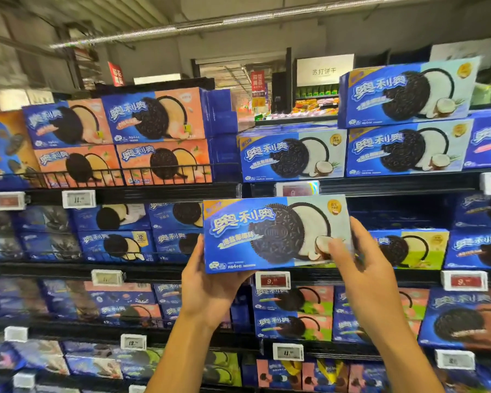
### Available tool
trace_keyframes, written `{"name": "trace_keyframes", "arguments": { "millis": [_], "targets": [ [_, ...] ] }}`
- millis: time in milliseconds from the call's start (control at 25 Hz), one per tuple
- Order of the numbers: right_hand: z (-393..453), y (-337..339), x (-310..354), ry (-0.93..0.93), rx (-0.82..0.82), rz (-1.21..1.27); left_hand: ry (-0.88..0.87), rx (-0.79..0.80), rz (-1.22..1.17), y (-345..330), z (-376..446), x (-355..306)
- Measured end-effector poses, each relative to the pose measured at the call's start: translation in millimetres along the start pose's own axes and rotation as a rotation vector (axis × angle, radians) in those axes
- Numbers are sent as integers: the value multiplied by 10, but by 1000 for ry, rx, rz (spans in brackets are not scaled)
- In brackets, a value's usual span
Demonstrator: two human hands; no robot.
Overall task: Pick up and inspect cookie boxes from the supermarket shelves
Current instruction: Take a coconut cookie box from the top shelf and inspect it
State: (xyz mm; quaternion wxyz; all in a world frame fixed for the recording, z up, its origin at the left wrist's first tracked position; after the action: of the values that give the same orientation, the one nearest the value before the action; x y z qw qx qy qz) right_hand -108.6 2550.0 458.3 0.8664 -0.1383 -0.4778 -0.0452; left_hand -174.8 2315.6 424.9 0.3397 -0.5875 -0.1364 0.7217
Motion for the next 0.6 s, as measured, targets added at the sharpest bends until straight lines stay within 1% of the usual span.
{"name": "trace_keyframes", "arguments": {
  "millis": [80, 160, 240, 320, 360, 400, 440, 480, 520, 600],
  "targets": [
    [113, 75, 99, 68, -16, 8, -29, -7, 68, -87, 74, -76],
    [238, 223, 201, 131, -95, 26, -136, -47, 252, -176, 164, -278],
    [362, 325, 324, 188, -157, 69, -291, -174, 433, -236, 255, -539],
    [517, 312, 473, 245, -172, 103, -423, -338, 499, -282, 339, -796],
    [618, 279, 574, 279, -167, 99, -477, -388, 505, -337, 399, -922],
    [731, 239, 689, 317, -159, 82, -518, -394, 508, -438, 496, -1054],
    [861, 194, 813, 361, -149, 58, -551, -350, 511, -577, 616, -1188],
    [996, 149, 945, 408, -141, 27, -571, -271, 524, -750, 749, -1313],
    [1129, 107, 1073, 455, -140, -20, -581, -201, 560, -916, 877, -1424],
    [1390, 20, 1279, 525, -154, -169, -592, -162, 710, -1121, 1110, -1601]
  ]
}}
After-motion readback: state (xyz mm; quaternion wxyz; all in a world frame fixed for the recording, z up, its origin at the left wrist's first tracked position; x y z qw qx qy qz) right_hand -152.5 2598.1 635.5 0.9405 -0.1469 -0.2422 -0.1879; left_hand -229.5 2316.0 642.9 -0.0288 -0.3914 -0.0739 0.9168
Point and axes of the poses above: each hand's wrist, its own z-axis towards the middle knuckle, its own y-axis out of the back of the hand, x = y × z, the point moved 10 cm from there along z, towards the middle knuckle, and after that the axes turned 12 degrees about z, right-handed, at the moved point
